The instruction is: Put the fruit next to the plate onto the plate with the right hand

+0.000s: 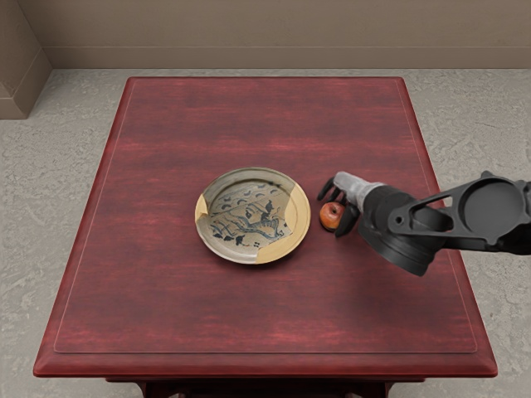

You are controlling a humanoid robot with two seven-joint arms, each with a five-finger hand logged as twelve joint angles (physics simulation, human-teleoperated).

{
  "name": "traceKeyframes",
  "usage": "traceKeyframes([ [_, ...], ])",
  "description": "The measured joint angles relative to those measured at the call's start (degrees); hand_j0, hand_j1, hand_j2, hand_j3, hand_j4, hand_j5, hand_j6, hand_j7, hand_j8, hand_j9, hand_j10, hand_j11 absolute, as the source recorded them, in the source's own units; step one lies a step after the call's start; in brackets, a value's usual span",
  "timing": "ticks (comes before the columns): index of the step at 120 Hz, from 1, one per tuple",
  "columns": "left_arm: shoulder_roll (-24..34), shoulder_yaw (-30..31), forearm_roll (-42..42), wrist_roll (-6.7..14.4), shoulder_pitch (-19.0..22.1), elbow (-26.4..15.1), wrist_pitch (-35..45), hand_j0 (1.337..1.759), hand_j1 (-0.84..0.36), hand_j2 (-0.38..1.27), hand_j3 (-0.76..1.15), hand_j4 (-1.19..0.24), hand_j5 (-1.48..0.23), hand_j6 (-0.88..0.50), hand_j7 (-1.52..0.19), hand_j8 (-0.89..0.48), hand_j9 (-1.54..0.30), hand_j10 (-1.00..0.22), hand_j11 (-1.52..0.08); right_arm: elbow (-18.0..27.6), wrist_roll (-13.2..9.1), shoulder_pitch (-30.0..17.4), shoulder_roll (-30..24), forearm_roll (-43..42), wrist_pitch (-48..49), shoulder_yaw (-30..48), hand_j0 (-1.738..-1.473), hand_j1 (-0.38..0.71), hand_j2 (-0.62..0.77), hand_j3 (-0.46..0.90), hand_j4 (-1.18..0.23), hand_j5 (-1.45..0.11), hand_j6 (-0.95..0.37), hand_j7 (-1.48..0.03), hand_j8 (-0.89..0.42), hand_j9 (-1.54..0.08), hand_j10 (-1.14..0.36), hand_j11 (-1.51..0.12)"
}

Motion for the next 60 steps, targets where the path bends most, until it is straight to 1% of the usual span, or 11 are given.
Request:
traceKeyframes([
  [2, 0.0, 0.0, 0.0, 0.0, 0.0, 0.0, 0.0, 1.658, 0.05, 0.05, 0.0, -0.25, -0.32, -0.25, -0.32, -0.25, -0.32, -0.25, -0.32, 0.0, 0.0, -0.1, 0.0, -0.1, 0.0, 0.0, -1.658, 0.18, -0.09, 0.0, -0.45, -0.57, -0.44, -0.57, -0.38, -0.62, -0.41, -0.59],
  [11, 0.0, 0.0, 0.0, 0.0, 0.0, 0.0, 0.0, 1.658, 0.05, 0.05, 0.0, -0.25, -0.32, -0.25, -0.32, -0.25, -0.32, -0.25, -0.32, 0.0, 0.1, -0.5, 0.1, -0.4, -0.1, 0.1, -1.658, 0.22, -0.09, 0.0, -0.49, -0.58, -0.47, -0.61, -0.26, -0.8, -0.29, -0.8],
  [15, 0.0, 0.0, 0.0, 0.0, 0.0, 0.0, 0.0, 1.658, 0.05, 0.05, 0.0, -0.25, -0.32, -0.25, -0.32, -0.25, -0.32, -0.25, -0.32, 0.0, 0.1, -0.6, 0.1, -0.6, -0.1, 0.1, -1.657, 0.23, -0.09, 0.0, -0.51, -0.59, -0.47, -0.63, -0.24, -0.85, -0.25, -0.86],
  [20, 0.0, 0.0, 0.0, 0.0, 0.0, 0.0, 0.0, 1.658, 0.05, 0.05, 0.0, -0.25, -0.32, -0.25, -0.32, -0.25, -0.32, -0.25, -0.32, 0.0, 0.1, -0.7, 0.1, -0.8, -0.1, 0.2, -1.656, 0.23, -0.08, 0.0, -0.54, -0.6, -0.46, -0.65, -0.23, -0.86, -0.23, -0.9],
  [30, 0.0, 0.0, 0.0, 0.0, 0.0, 0.0, 0.0, 1.658, 0.05, 0.05, 0.0, -0.25, -0.32, -0.25, -0.32, -0.25, -0.32, -0.25, -0.32, 0.0, 0.1, -0.8, 0.0, -1.0, 0.0, 0.2, -1.653, 0.25, -0.07, 0.0, -0.58, -0.66, -0.43, -0.71, -0.23, -0.85, -0.23, -0.91],
  [41, 0.0, 0.0, 0.0, 0.0, 0.0, 0.0, 0.0, 1.658, 0.05, 0.05, 0.0, -0.25, -0.32, -0.25, -0.32, -0.25, -0.32, -0.25, -0.32, 0.0, 0.2, -0.9, -0.1, -1.1, 0.1, 0.3, -1.652, 0.28, -0.01, 0.0, -0.63, -0.73, -0.4, -0.78, -0.23, -0.85, -0.23, -0.9],
  [60, 0.0, 0.0, 0.0, 0.0, 0.0, 0.0, 0.0, 1.658, 0.05, 0.05, 0.0, -0.25, -0.32, -0.25, -0.32, -0.25, -0.32, -0.25, -0.32, 0.0, 0.2, -0.9, -0.2, -1.3, 0.2, 0.3, -1.652, 0.32, 0.17, 0.0, -0.73, -0.85, -0.37, -0.91, -0.27, -0.8, -0.26, -0.86],
])
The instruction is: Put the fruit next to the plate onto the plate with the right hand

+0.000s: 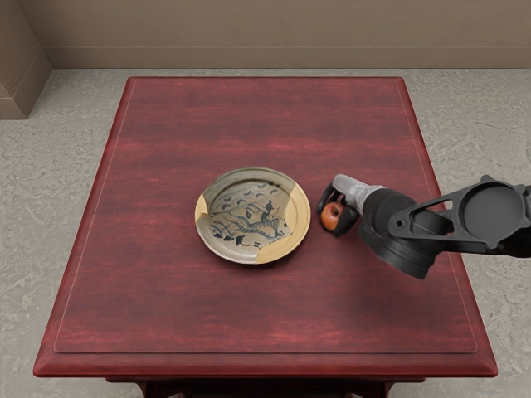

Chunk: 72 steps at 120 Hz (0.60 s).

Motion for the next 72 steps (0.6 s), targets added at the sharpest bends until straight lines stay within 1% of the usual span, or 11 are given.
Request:
traceKeyframes([
  [10, 0.0, 0.0, 0.0, 0.0, 0.0, 0.0, 0.0, 1.658, 0.05, 0.05, 0.0, -0.25, -0.32, -0.25, -0.32, -0.25, -0.32, -0.25, -0.32, 0.0, 0.1, 0.1, -0.4, 0.0, 0.1, 0.0, -1.653, 0.34, 0.27, 0.0, -0.77, -0.91, -0.37, -0.96, -0.38, -0.67, -0.35, -0.74],
  [12, 0.0, 0.0, 0.0, 0.0, 0.0, 0.0, 0.0, 1.658, 0.05, 0.05, 0.0, -0.25, -0.32, -0.25, -0.32, -0.25, -0.32, -0.25, -0.32, 0.0, 0.1, 0.2, -0.5, 0.2, 0.1, 0.0, -1.653, 0.35, 0.29, 0.0, -0.77, -0.92, -0.37, -0.97, -0.4, -0.64, -0.39, -0.76],
  [17, 0.0, 0.0, 0.0, 0.0, 0.0, 0.0, 0.0, 1.658, 0.05, 0.05, 0.0, -0.25, -0.32, -0.25, -0.32, -0.25, -0.32, -0.25, -0.32, 0.0, 0.1, 0.4, -0.8, 0.6, 0.1, 0.0, -1.654, 0.36, 0.32, 0.0, -0.78, -0.95, -0.37, -0.99, -0.5, -0.47, -0.47, -0.82],
  [18, 0.0, 0.0, 0.0, 0.0, 0.0, 0.0, 0.0, 1.658, 0.05, 0.05, 0.0, -0.25, -0.32, -0.25, -0.32, -0.25, -0.32, -0.25, -0.32, 0.0, 0.1, 0.4, -0.8, 0.7, 0.1, 0.0, -1.654, 0.36, 0.33, 0.0, -0.78, -0.96, -0.37, -0.99, -0.51, -0.46, -0.49, -0.83],
  [23, 0.0, 0.0, 0.0, 0.0, 0.0, 0.0, 0.0, 1.658, 0.05, 0.05, 0.0, -0.25, -0.32, -0.25, -0.32, -0.25, -0.32, -0.25, -0.32, 0.1, -0.2, 0.7, -1.4, 1.4, 0.0, 0.0, -1.655, 0.37, 0.35, 0.0, -0.79, -0.98, -0.38, -1.01, -0.56, -0.57, -0.55, -0.87],
  [31, 0.0, 0.0, 0.0, 0.0, 0.0, 0.0, 0.0, 1.658, 0.05, 0.05, 0.0, -0.25, -0.32, -0.25, -0.32, -0.25, -0.32, -0.25, -0.32, 0.3, -0.6, 1.4, -2.4, 2.1, -0.1, 0.0, -1.655, 0.35, 0.41, 0.0, -0.8, -1.01, -0.43, -1.03, -0.55, -0.72, -0.63, -0.93],
  [44, 0.0, 0.0, 0.0, 0.0, 0.0, 0.0, 0.0, 1.658, 0.05, 0.05, 0.0, -0.25, -0.32, -0.25, -0.32, -0.25, -0.32, -0.25, -0.32, 1.1, -1.0, 2.4, -5.6, 2.8, -0.1, 3.0, -1.653, 0.33, 0.4, 0.0, -0.8, -1.05, -0.46, -1.05, -0.49, -0.87, -0.62, -0.99],
  [45, 0.0, 0.0, 0.0, 0.0, 0.0, 0.0, 0.0, 1.658, 0.05, 0.05, 0.0, -0.25, -0.32, -0.25, -0.32, -0.25, -0.32, -0.25, -0.32, 1.2, -1.0, 2.5, -5.8, 2.8, -0.1, 3.3, -1.653, 0.33, 0.44, 0.0, -0.8, -1.05, -0.45, -1.05, -0.49, -0.88, -0.62, -0.99],
  [47, 0.0, 0.0, 0.0, 0.0, 0.0, 0.0, 0.0, 1.658, 0.05, 0.05, 0.0, -0.25, -0.32, -0.25, -0.32, -0.25, -0.32, -0.25, -0.32, 1.3, -1.0, 2.5, -6.2, 2.9, -0.1, 3.8, -1.654, 0.33, 0.4, 0.0, -0.8, -1.06, -0.46, -1.05, -0.48, -0.9, -0.62, -1.0],
  [53, 0.0, 0.0, 0.0, 0.0, 0.0, 0.0, 0.0, 1.658, 0.05, 0.05, 0.0, -0.25, -0.32, -0.25, -0.32, -0.25, -0.32, -0.25, -0.32, 1.7, -1.3, 2.7, -7.2, 3.2, -0.1, 5.5, -1.653, 0.32, 0.4, 0.0, -0.8, -1.07, -0.47, -1.06, -0.47, -0.94, -0.62, -1.02],
  [72, 0.0, 0.0, 0.0, 0.0, 0.0, 0.0, 0.0, 1.658, 0.05, 0.05, 0.0, -0.25, -0.32, -0.25, -0.32, -0.25, -0.32, -0.25, -0.32, 4.1, -1.8, 2.7, -8.9, 4.3, -0.1, 11.6, -1.652, 0.25, 0.31, 0.0, -0.81, -1.09, -0.5, -1.07, -0.46, -1.03, -0.64, -1.06],
])
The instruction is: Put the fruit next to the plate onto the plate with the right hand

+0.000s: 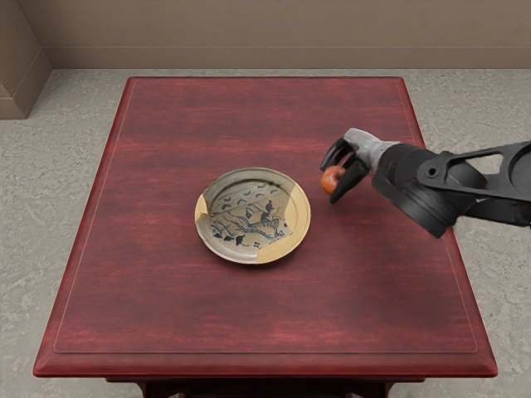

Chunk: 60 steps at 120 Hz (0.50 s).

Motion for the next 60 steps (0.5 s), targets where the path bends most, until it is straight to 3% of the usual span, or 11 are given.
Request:
traceKeyframes([
  [43, 0.0, 0.0, 0.0, 0.0, 0.0, 0.0, 0.0, 1.658, 0.05, 0.05, 0.0, -0.25, -0.32, -0.25, -0.32, -0.25, -0.32, -0.25, -0.32, 1.7, -1.3, -0.9, 3.9, 2.3, 0.0, 6.0, -1.651, 0.18, 0.24, 0.0, -0.82, -1.13, -0.55, -1.09, -0.46, -1.1, -0.69, -1.09],
  [60, 0.0, 0.0, 0.0, 0.0, 0.0, 0.0, 0.0, 1.658, 0.05, 0.05, 0.0, -0.25, -0.32, -0.25, -0.32, -0.25, -0.32, -0.25, -0.32, -0.8, -1.3, -1.5, 8.6, 2.8, 0.1, 6.2, -1.653, 0.25, 0.4, 0.0, -0.82, -1.16, -0.51, -1.1, -0.41, -1.13, -0.68, -1.11],
])
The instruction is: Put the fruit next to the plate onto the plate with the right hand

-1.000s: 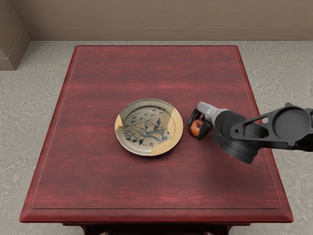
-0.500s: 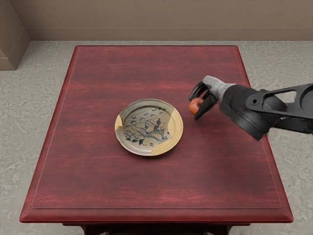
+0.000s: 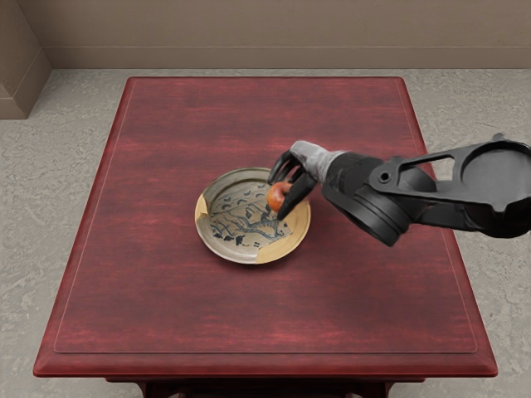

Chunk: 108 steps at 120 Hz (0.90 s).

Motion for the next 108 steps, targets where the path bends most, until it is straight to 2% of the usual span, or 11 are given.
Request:
traceKeyframes([
  [21, 0.0, 0.0, 0.0, 0.0, 0.0, 0.0, 0.0, 1.658, 0.05, 0.05, 0.0, -0.25, -0.32, -0.25, -0.32, -0.25, -0.32, -0.25, -0.32, -2.8, 0.0, -0.7, 3.5, 0.0, 0.0, 0.4, -1.654, 0.31, 0.51, 0.0, -0.82, -1.18, -0.49, -1.11, -0.4, -1.15, -0.66, -1.13],
  [24, 0.0, 0.0, 0.0, 0.0, 0.0, 0.0, 0.0, 1.658, 0.05, 0.05, 0.0, -0.25, -0.32, -0.25, -0.32, -0.25, -0.32, -0.25, -0.32, -3.0, 0.0, -0.8, 3.8, 0.0, 0.0, 0.6, -1.654, 0.31, 0.51, 0.0, -0.82, -1.18, -0.49, -1.11, -0.4, -1.15, -0.65, -1.13],
  [25, 0.0, 0.0, 0.0, 0.0, 0.0, 0.0, 0.0, 1.658, 0.05, 0.05, 0.0, -0.25, -0.32, -0.25, -0.32, -0.25, -0.32, -0.25, -0.32, -3.1, 0.0, -0.8, 3.9, 0.0, 0.0, 0.6, -1.653, 0.27, 0.39, 0.0, -0.82, -1.18, -0.49, -1.11, -0.38, -1.15, -0.64, -1.13],
  [34, 0.0, 0.0, 0.0, 0.0, 0.0, 0.0, 0.0, 1.658, 0.05, 0.05, 0.0, -0.25, -0.32, -0.25, -0.32, -0.25, -0.32, -0.25, -0.32, -3.7, 0.1, -1.0, 4.7, -0.1, -0.1, 0.9, -1.654, 0.27, 0.42, 0.0, -0.8, -1.13, -0.51, -1.08, -0.43, -1.11, -0.67, -1.09],
  [40, 0.0, 0.0, 0.0, 0.0, 0.0, 0.0, 0.0, 1.658, 0.05, 0.05, 0.0, -0.25, -0.32, -0.25, -0.32, -0.25, -0.32, -0.25, -0.32, -4.0, 0.1, -1.1, 5.0, -0.1, -0.1, 1.0, -1.655, 0.26, 0.38, 0.0, -0.76, -1.06, -0.52, -1.01, -0.44, -1.04, -0.66, -1.03],
  [48, 0.0, 0.0, 0.0, 0.0, 0.0, 0.0, 0.0, 1.658, 0.05, 0.05, 0.0, -0.25, -0.32, -0.25, -0.32, -0.25, -0.32, -0.25, -0.32, -4.2, 0.1, -1.2, 5.2, -0.2, -0.2, 1.1, -1.656, 0.24, 0.27, 0.0, -0.68, -0.93, -0.5, -0.9, -0.44, -0.92, -0.6, -0.91],
  [61, 0.0, 0.0, 0.0, 0.0, 0.0, 0.0, 0.0, 1.658, 0.05, 0.05, 0.0, -0.25, -0.32, -0.25, -0.32, -0.25, -0.32, -0.25, -0.32, -4.4, 0.1, -1.3, 5.3, -0.3, -0.2, 1.4, -1.657, 0.14, 0.13, 0.0, -0.52, -0.7, -0.41, -0.68, -0.38, -0.69, -0.47, -0.69],
  [80, 0.0, 0.0, 0.0, 0.0, 0.0, 0.0, 0.0, 1.658, 0.05, 0.05, 0.0, -0.25, -0.32, -0.25, -0.32, -0.25, -0.32, -0.25, -0.32, -4.5, 0.1, -1.6, 5.1, -0.2, -0.2, 2.7, -1.657, 0.0, 0.04, 0.0, -0.34, -0.46, -0.29, -0.45, -0.28, -0.45, -0.32, -0.45],
  [89, 0.0, 0.0, 0.0, 0.0, 0.0, 0.0, 0.0, 1.658, 0.05, 0.05, 0.0, -0.25, -0.32, -0.25, -0.32, -0.25, -0.32, -0.25, -0.32, -4.4, 0.2, -3.0, 3.1, -0.2, -0.2, 6.1, -1.658, -0.04, 0.02, 0.0, -0.29, -0.39, -0.26, -0.39, -0.25, -0.39, -0.28, -0.39],
  [96, 0.0, 0.0, 0.0, 0.0, 0.0, 0.0, 0.0, 1.658, 0.05, 0.05, 0.0, -0.25, -0.32, -0.25, -0.32, -0.25, -0.32, -0.25, -0.32, -4.3, 0.3, -6.0, 0.4, -0.2, 0.1, 11.4, -1.658, -0.06, 0.0, 0.0, -0.27, -0.36, -0.25, -0.35, -0.24, -0.36, -0.26, -0.35],
  [108, 0.0, 0.0, 0.0, 0.0, 0.0, 0.0, 0.0, 1.658, 0.05, 0.05, 0.0, -0.25, -0.32, -0.25, -0.32, -0.25, -0.32, -0.25, -0.32, -4.2, 0.3, -11.0, -4.9, 1.2, 7.9, 19.7, -1.658, -0.08, -0.01, 0.0, -0.24, -0.32, -0.23, -0.32, -0.22, -0.32, -0.24, -0.32],
])
